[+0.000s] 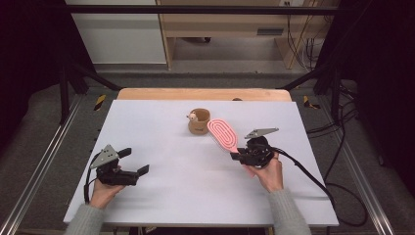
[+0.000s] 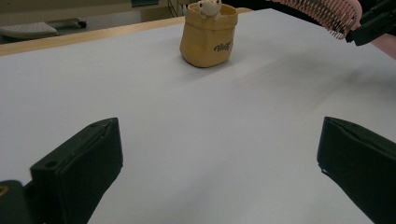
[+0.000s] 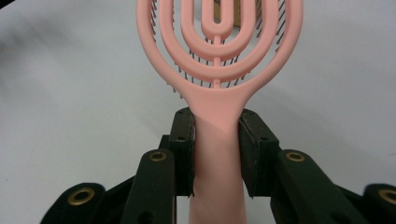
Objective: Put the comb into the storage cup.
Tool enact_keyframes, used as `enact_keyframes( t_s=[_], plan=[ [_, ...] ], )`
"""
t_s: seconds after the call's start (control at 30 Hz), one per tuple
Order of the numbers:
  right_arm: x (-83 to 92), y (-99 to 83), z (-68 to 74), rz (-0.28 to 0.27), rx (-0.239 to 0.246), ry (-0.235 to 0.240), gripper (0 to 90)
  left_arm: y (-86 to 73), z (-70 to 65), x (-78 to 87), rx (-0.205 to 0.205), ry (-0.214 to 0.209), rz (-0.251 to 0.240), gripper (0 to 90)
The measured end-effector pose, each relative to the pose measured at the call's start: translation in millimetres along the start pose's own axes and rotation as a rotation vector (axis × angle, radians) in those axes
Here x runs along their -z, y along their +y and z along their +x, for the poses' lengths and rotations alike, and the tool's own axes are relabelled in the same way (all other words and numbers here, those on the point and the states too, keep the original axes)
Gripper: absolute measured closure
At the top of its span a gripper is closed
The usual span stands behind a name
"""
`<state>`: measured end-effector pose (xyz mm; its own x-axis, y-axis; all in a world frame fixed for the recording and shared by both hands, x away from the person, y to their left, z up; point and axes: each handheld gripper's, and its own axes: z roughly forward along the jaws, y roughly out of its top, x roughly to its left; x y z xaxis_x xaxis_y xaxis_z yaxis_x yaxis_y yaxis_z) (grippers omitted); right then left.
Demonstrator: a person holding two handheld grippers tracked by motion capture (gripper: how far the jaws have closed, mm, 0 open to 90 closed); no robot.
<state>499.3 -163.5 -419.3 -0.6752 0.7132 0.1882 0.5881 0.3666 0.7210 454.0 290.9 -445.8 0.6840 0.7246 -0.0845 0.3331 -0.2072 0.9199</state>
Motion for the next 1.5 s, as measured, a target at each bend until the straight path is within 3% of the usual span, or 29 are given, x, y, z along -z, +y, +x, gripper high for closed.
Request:
enact_keyframes(
  t_s=[0.27, 0.9, 1.5],
  plan=[
    [-1.0, -1.0, 2.1, -0.004, 0.017, 0.013, 69.8, 1.6, -2.1, -0.8, -0.001, -0.004, -0.002, 0.1],
    [2.8, -0.9, 8.9, -0.071, 0.065, 0.041, 69.8, 9.5, -15.3, -5.5, 0.015, -0.023, -0.013, 0.0],
    [1.4, 1.1, 17.4, -0.081, 0.105, 0.053, 69.7, 20.4, -31.0, -11.6, 0.038, -0.029, -0.028, 0.1]
  ],
)
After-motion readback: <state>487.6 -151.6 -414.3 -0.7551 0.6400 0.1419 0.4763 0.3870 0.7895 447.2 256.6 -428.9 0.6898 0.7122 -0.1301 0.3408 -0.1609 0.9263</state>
